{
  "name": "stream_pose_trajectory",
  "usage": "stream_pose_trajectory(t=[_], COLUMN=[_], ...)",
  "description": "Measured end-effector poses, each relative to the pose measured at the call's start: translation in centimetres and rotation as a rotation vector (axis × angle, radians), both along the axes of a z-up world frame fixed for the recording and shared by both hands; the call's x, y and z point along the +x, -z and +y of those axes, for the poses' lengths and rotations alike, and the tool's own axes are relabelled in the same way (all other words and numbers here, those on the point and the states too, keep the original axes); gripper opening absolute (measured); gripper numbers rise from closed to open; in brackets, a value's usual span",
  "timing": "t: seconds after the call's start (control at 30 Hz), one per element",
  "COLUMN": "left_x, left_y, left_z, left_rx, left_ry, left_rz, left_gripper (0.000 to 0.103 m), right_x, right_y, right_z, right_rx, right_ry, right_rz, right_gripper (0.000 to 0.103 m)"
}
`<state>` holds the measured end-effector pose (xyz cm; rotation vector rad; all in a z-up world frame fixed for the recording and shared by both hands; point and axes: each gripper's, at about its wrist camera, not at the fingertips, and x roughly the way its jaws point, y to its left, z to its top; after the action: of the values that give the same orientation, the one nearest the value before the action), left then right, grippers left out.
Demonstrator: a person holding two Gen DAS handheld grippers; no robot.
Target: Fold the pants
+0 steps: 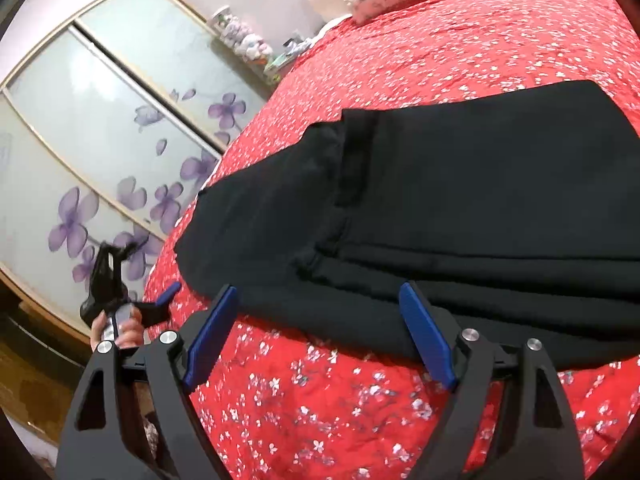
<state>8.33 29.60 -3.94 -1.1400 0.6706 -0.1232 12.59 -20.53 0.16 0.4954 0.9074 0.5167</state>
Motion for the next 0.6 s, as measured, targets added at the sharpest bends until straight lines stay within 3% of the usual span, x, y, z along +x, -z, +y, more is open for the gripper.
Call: stream_pose_trajectory(t=[0.1, 0.2, 0.4, 0.6], left_x=[0.6, 1.7, 1.2, 2.7], left_y=[0.2, 1.4, 1.9, 2.4], left_z=[-0.1, -0.3, 0.4, 1.1], left_rx=[-0.016, -0.02, -0.095, -0.14], left_ry=[0.007, -0.001, -0.032, -0.021], left_rz=[-0.026, 0.046, 0.039, 0.089], left_gripper=[0.101, 0.1, 0.101, 0.101], right_x=[-0.1, -0.1, -0.2, -0.2], right_y=[0.1, 0.2, 0.2, 0.4], right_z=[0.3, 0.2, 0.1, 0.5], right_rx=[-0.017, -0.013, -0.013, -0.022], right_ry=[-0.009, -0.008, -0.003, -0.005], right_rz=[0.003, 0.007, 0.009, 0.012], right_gripper=[0.084, 0.084, 0.085, 0.085])
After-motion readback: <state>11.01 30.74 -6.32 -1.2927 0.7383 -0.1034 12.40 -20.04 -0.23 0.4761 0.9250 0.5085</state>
